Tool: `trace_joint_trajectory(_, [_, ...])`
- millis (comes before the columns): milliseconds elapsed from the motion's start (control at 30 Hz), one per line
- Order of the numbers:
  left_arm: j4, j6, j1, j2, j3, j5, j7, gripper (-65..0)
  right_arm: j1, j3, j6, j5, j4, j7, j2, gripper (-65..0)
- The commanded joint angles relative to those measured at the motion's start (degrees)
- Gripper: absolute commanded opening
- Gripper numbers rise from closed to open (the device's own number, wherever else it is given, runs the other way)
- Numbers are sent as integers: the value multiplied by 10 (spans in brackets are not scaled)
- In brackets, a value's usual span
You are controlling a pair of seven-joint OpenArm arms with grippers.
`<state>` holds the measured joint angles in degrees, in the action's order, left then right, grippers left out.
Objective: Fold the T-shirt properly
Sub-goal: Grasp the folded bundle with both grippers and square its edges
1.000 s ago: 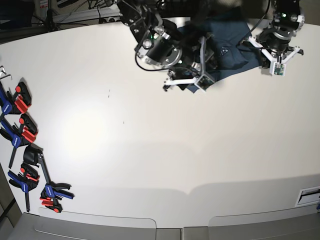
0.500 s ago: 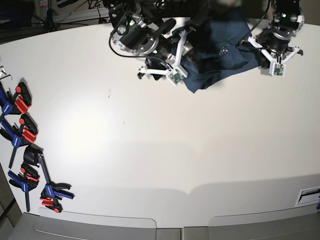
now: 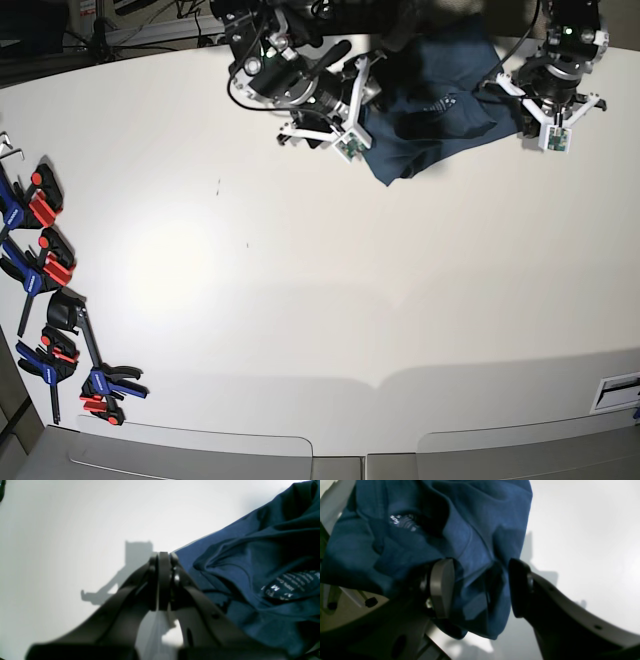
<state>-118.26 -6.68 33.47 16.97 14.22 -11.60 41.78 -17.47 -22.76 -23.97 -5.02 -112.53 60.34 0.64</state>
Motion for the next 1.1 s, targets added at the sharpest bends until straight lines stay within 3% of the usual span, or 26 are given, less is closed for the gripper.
trace_joint_trajectory(0, [-10, 2, 0, 4, 2, -1, -16, -650, 3, -1, -3, -21, -10, -14, 3, -325])
trace_joint_trajectory(100, [-10, 2, 0, 4, 2, -1, -16, -650, 3, -1, -27, -63, -10, -9, 3, -361])
trace_joint_trajectory(267, [-10, 2, 0, 4, 2, -1, -16, -650, 3, -1, -46, -124, -10, 11, 4, -589])
trace_joint_trajectory(367, [-10, 2, 0, 4, 2, -1, -16, -650, 3, -1, -46, -151, -10, 23, 6, -650])
trace_joint_trajectory(433, [-10, 2, 0, 4, 2, -1, -16, -650, 3, -1, -49, -172, -10, 29, 6, -650])
trace_joint_trajectory(667, [-10, 2, 0, 4, 2, 0, -16, -650, 3, -1, -130, -306, -10, 95, 6, -650])
trace_joint_trajectory(867, [-10, 2, 0, 4, 2, 0, -15, -650, 3, -1, -138, -333, -10, 113, 6, -650])
trace_joint_trajectory(1067, [-10, 2, 0, 4, 2, 0, -16, -650, 3, -1, -138, -325, -10, 97, 6, -430])
